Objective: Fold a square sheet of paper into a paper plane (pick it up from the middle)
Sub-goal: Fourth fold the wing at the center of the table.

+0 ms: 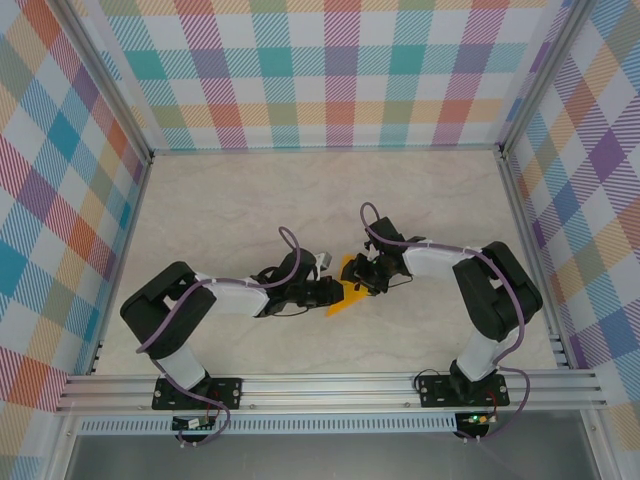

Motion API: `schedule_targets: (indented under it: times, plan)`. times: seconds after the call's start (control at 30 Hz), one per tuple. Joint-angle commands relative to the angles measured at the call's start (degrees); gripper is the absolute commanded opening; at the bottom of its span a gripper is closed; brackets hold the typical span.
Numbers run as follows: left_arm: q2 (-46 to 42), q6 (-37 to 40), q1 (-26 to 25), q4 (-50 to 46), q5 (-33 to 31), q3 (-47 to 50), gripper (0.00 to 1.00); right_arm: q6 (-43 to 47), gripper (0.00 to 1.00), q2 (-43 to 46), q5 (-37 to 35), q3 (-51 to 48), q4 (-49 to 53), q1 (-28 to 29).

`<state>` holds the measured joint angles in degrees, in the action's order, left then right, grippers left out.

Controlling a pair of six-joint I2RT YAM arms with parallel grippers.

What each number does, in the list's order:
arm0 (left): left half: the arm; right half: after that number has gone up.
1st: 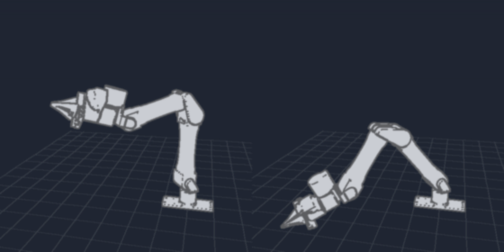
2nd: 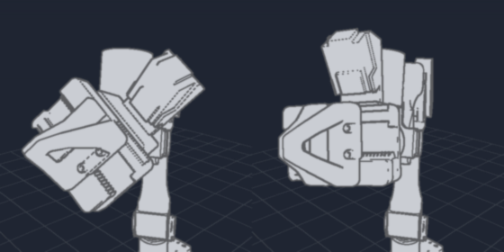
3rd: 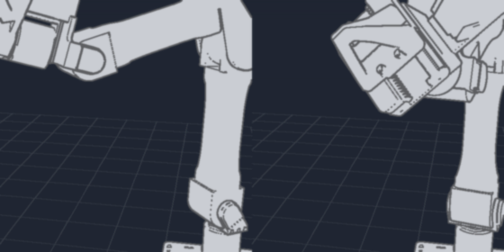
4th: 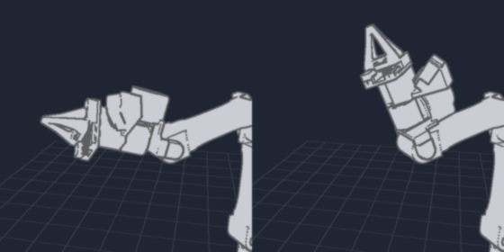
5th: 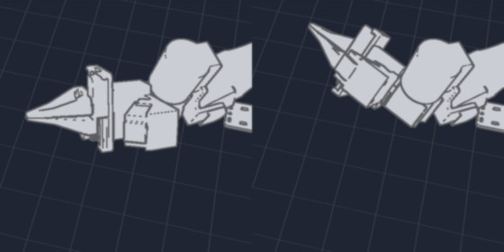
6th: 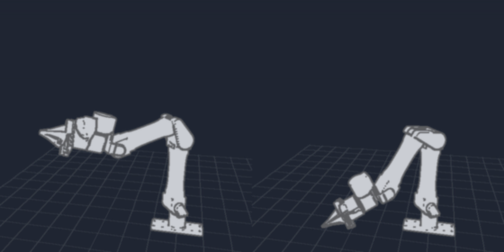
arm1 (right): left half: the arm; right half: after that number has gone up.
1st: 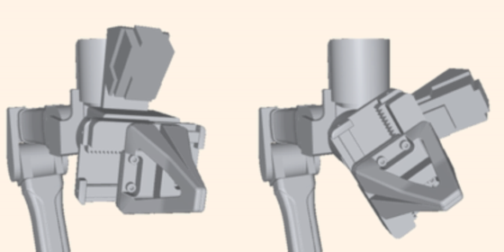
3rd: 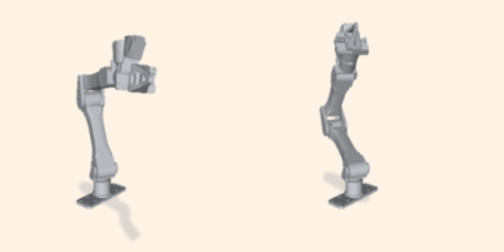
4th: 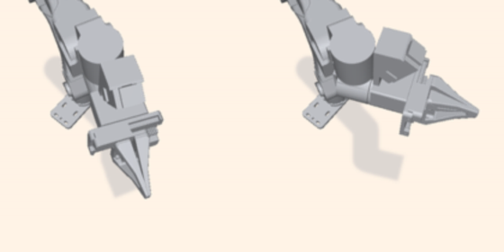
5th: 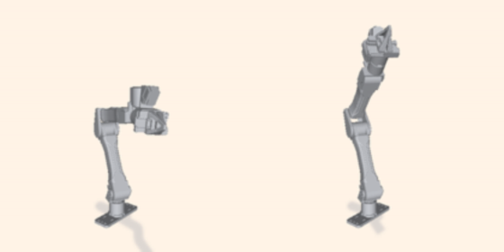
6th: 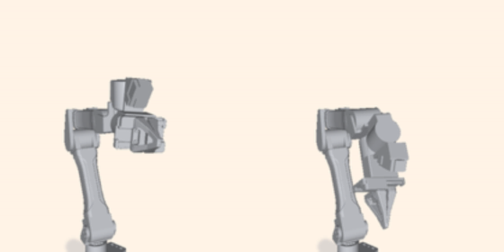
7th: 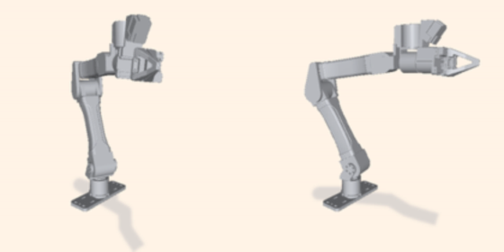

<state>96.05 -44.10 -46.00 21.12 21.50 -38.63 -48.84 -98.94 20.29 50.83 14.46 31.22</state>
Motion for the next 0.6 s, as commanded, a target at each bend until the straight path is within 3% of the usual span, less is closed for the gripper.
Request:
schedule_targets:
  times: [0.0,0.57]
  plan:
    - [0.8,0.9,-0.3,-3.0,-1.5,-1.6,0.13,-0.4,0.47,-3.0,-6.7,-0.9,6.9,-0.3]
    - [2.9,1.0,-0.3,-4.9,-2.6,-2.2,0.08,-0.6,0.41,-5.0,-9.3,0.1,9.8,-0.1]
